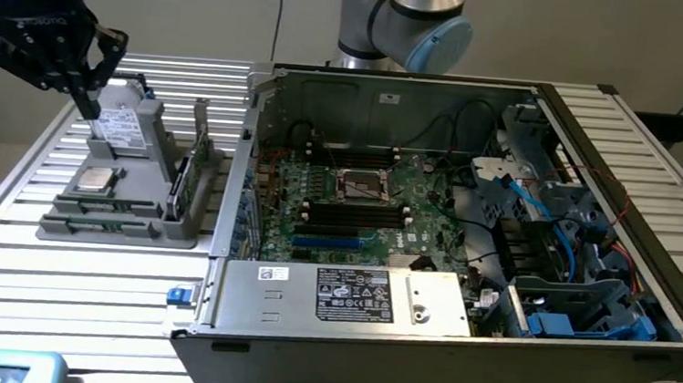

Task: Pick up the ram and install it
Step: 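Pick up the ram and move it above insertion slot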

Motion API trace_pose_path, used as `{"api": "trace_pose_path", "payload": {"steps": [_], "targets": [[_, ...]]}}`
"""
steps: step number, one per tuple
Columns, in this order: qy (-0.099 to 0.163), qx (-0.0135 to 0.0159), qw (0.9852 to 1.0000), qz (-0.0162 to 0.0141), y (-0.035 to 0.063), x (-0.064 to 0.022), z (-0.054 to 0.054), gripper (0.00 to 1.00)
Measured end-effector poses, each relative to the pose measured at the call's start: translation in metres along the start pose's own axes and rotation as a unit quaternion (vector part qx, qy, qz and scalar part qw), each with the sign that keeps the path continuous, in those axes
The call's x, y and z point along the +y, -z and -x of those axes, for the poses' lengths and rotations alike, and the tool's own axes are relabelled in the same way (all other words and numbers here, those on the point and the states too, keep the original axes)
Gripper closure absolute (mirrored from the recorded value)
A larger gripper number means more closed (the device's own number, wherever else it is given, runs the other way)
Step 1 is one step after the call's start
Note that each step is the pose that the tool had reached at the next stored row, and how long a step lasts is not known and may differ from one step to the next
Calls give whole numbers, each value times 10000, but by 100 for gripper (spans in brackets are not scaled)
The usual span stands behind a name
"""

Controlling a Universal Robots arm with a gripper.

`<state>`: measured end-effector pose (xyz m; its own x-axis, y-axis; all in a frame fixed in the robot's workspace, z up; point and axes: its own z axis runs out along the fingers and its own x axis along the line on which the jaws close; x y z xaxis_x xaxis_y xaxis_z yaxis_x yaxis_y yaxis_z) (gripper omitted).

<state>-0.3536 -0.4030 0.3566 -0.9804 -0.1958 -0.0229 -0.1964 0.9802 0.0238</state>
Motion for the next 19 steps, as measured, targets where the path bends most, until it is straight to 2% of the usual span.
{"api": "trace_pose_path", "payload": {"steps": [5,10,14,19], "targets": [[460,11,9989,10,-12,0,0,89],[911,22,9958,21,-25,0,-2,89],[1269,30,9919,29,-38,0,-4,89],[1721,41,9851,39,-58,0,-9,89]]}}
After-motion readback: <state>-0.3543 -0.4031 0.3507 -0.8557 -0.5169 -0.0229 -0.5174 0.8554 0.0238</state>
